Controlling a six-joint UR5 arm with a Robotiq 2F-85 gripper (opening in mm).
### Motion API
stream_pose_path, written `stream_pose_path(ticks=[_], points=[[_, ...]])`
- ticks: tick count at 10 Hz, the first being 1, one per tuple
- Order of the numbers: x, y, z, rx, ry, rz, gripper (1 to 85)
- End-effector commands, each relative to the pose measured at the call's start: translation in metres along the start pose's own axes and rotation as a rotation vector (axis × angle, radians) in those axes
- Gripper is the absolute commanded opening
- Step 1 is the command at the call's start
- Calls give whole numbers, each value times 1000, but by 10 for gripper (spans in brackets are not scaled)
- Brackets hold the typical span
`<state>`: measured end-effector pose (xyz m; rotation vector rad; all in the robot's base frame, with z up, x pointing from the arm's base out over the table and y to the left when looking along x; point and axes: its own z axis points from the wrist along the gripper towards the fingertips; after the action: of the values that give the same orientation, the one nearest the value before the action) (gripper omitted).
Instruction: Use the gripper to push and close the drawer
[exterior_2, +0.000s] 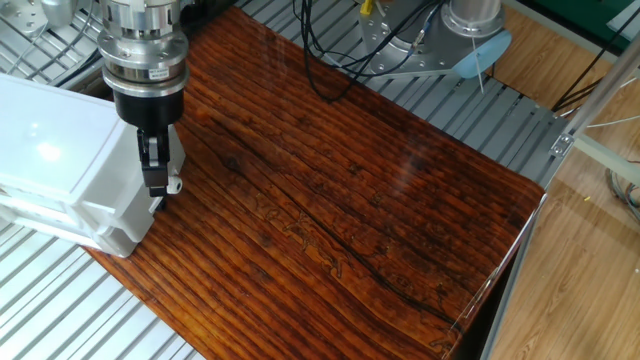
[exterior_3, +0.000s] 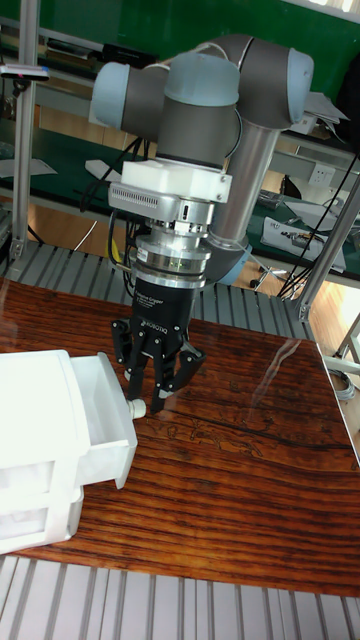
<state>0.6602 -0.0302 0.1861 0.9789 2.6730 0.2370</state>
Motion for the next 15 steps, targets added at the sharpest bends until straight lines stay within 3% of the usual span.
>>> stream_pose_path(ticks=[1, 2, 5, 8, 12, 15], points=[[4, 1, -1, -29, 16, 20, 400], [5, -3, 1, -34, 17, 21, 397], [7, -24, 2, 32, 21, -4, 373], [7, -30, 5, 22, 14, -18, 370], [2, -21, 6, -3, -1, -8, 377], [1, -25, 5, 2, 3, -22, 377]])
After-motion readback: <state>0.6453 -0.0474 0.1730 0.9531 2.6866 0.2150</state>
